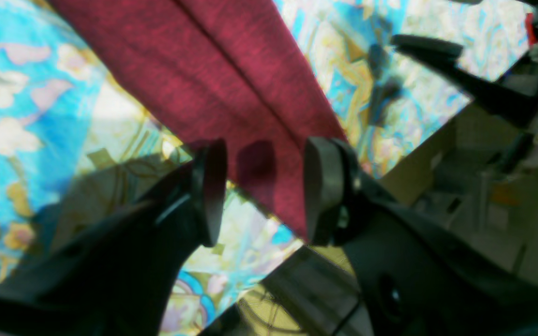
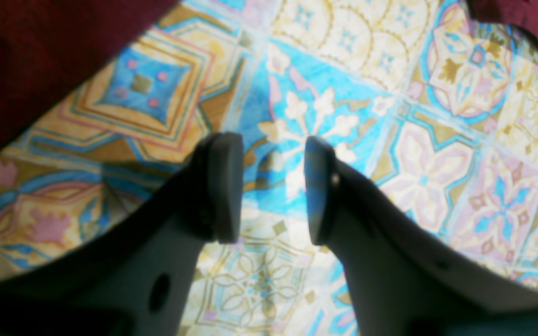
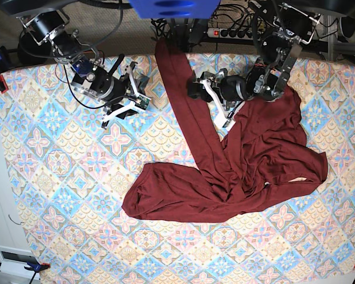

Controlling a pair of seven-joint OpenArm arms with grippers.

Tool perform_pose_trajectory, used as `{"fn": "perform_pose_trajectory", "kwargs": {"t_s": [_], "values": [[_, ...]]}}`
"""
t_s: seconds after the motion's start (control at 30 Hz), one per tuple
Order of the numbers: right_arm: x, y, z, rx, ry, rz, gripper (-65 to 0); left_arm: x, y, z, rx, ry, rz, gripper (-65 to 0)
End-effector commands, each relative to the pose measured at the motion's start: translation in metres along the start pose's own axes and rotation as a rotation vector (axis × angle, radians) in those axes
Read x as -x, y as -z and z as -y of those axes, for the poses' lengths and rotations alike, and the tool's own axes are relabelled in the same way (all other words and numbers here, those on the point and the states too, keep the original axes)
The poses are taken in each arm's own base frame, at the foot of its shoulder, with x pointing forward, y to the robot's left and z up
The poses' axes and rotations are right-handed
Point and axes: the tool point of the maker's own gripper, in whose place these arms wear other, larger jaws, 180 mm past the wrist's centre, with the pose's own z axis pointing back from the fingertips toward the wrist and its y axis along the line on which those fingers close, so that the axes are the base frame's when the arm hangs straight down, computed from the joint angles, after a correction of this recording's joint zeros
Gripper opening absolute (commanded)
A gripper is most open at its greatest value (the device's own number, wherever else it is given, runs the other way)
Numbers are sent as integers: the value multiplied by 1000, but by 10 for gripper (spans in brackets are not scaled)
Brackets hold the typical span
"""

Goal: Layout the t-shirt on the table in an organized manner, then fold the t-shirt properly
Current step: 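Grasp the shirt near the collar with the left gripper and lift it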

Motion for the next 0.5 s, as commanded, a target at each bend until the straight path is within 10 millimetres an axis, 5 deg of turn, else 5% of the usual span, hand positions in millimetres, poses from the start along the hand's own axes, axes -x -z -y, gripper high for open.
{"fn": "perform_pose_trajectory", "kwargs": {"t_s": [0.0,0.27,0.4,0.47], "values": [[-6,-4,10,24,-8,25,-443,-10,4,11,32,23,15,-387],[-6,-4,11,25,-7,25,-443,10,35,21,49,88,-122,-411],[-3,-6,18,45,5,22,-443,15,40,11,28,79,-153,-621],[-1,-9,28,73,17,19,-443,21,35,-8,-14,70,-173,-650]]}}
